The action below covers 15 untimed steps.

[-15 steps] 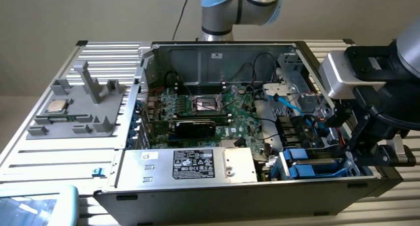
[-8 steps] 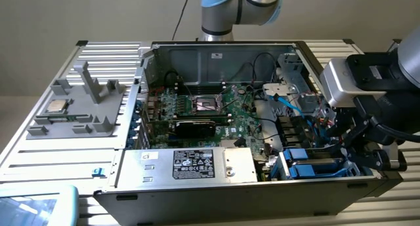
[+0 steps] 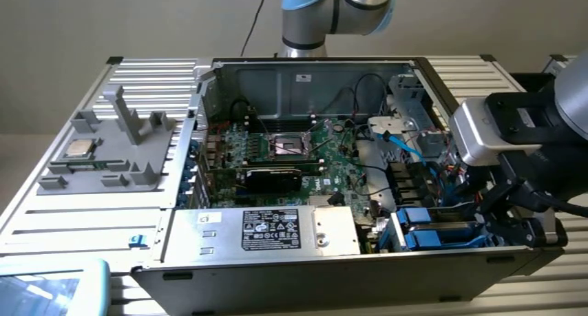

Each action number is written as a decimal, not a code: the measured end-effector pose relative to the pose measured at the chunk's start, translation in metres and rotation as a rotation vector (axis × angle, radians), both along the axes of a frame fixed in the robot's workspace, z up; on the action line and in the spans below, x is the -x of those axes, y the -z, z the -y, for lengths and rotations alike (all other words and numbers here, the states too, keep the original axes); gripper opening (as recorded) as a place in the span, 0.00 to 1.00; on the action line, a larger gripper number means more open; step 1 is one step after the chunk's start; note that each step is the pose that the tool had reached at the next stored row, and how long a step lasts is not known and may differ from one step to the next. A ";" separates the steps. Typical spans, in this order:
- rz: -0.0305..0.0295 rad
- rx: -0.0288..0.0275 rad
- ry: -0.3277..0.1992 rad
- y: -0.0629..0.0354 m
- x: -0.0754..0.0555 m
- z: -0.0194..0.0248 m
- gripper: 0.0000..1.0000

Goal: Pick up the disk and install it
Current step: 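Insert the first disk wire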

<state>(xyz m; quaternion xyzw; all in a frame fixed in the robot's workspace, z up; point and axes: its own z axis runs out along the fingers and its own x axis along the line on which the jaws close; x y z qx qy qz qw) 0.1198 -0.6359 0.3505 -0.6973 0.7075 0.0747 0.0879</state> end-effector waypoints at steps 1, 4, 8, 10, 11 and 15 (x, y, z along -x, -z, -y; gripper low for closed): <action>0.0000 0.0003 -0.020 0.0004 0.000 0.0000 0.34; 0.0000 0.0005 -0.069 0.0010 0.000 0.0000 0.34; 0.0011 0.0000 -0.113 0.0016 -0.001 -0.0001 0.34; 0.0026 0.0002 -0.123 0.0016 -0.003 0.0000 0.34; 0.0031 0.0001 -0.126 0.0017 -0.004 0.0000 0.34; 0.0030 -0.0039 -0.134 0.0017 -0.014 0.0000 0.34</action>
